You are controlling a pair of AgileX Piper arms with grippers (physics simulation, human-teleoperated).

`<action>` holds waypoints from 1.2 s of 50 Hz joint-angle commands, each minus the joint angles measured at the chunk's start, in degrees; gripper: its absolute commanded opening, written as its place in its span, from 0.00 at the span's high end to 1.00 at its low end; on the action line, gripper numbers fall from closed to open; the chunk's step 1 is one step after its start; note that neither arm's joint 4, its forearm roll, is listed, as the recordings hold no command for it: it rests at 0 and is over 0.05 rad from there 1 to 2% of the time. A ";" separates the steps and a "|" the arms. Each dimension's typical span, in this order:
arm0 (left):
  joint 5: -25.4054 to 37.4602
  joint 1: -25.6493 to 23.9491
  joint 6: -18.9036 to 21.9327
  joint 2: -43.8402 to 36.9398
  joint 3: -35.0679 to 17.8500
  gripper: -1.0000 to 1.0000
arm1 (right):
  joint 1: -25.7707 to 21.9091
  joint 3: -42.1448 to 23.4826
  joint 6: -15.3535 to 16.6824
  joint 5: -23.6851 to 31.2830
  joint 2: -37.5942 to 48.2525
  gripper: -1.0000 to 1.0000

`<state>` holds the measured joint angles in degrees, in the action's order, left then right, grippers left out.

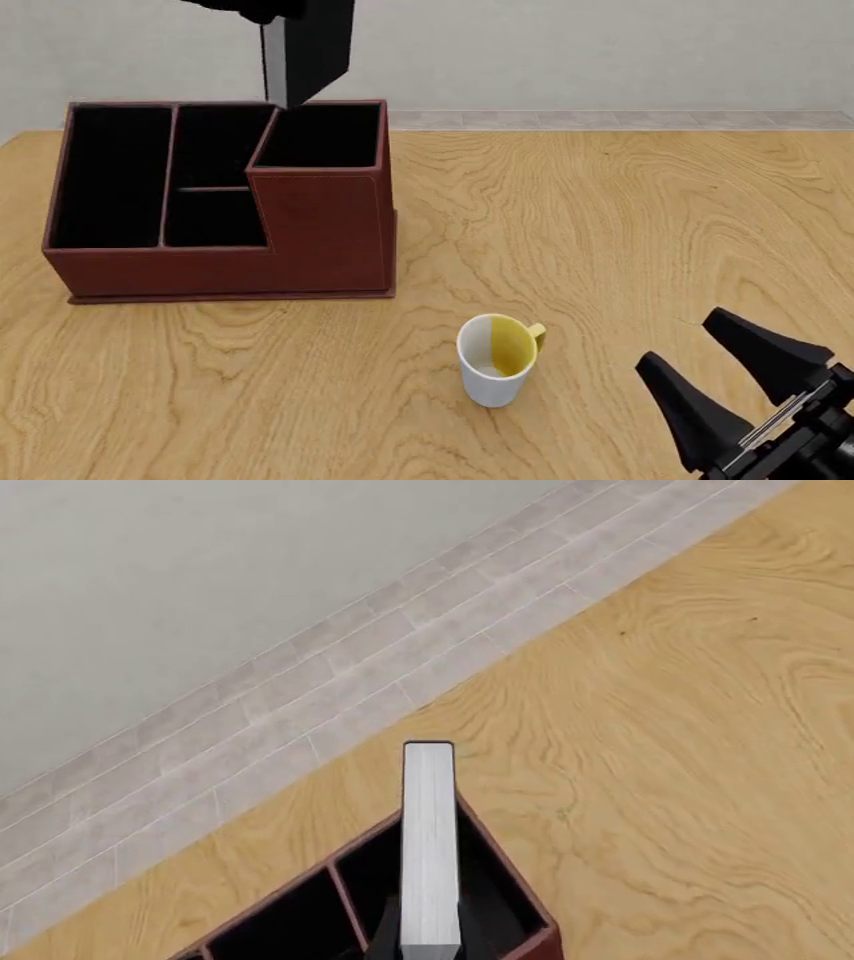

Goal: Pick up the book and place it in the right compartment of the caddy.

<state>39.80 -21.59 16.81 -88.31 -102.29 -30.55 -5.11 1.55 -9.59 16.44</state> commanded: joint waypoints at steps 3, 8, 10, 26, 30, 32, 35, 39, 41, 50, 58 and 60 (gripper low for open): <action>-2.17 0.16 0.94 -3.19 -1.48 1.00 | 0.40 0.28 0.19 -1.43 1.54 0.00; -2.67 0.06 0.86 -3.82 -1.27 1.00 | 0.56 0.31 0.18 -1.56 1.68 0.00; -2.95 0.10 0.84 -4.24 -1.50 1.00 | 0.63 0.38 0.31 -1.61 1.78 0.00; -6.33 0.40 -0.10 -5.72 0.06 1.00 | 1.67 0.87 0.74 -1.40 1.89 0.00; -7.49 0.50 -0.20 -5.92 1.35 1.00 | 1.77 1.14 0.80 -2.03 2.43 0.00; -8.07 0.46 -0.32 -5.82 2.30 1.00 | 1.72 1.16 0.79 -2.09 2.54 0.00; -8.99 0.38 -0.54 -5.64 3.74 1.00 | 1.77 1.44 0.84 -2.70 3.08 0.00; -9.66 0.51 -0.84 -5.87 4.43 1.00 | 1.83 1.43 0.78 -2.79 3.26 0.00; -10.05 0.71 -0.77 -6.01 4.74 1.00 | 1.84 1.56 0.79 -3.18 3.57 0.00; -11.69 1.10 -1.42 -6.82 5.88 1.00 | 1.48 1.99 0.80 -5.18 5.35 0.00; -13.86 1.25 -1.71 -7.02 8.40 1.00 | 1.57 2.03 0.87 -5.16 5.52 0.00; -14.12 1.35 -1.86 -7.11 8.59 1.00 | 1.58 2.15 0.90 -5.22 5.49 0.00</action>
<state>27.90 -20.47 14.66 -95.49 -95.03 -28.99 -3.23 2.38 -14.23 21.39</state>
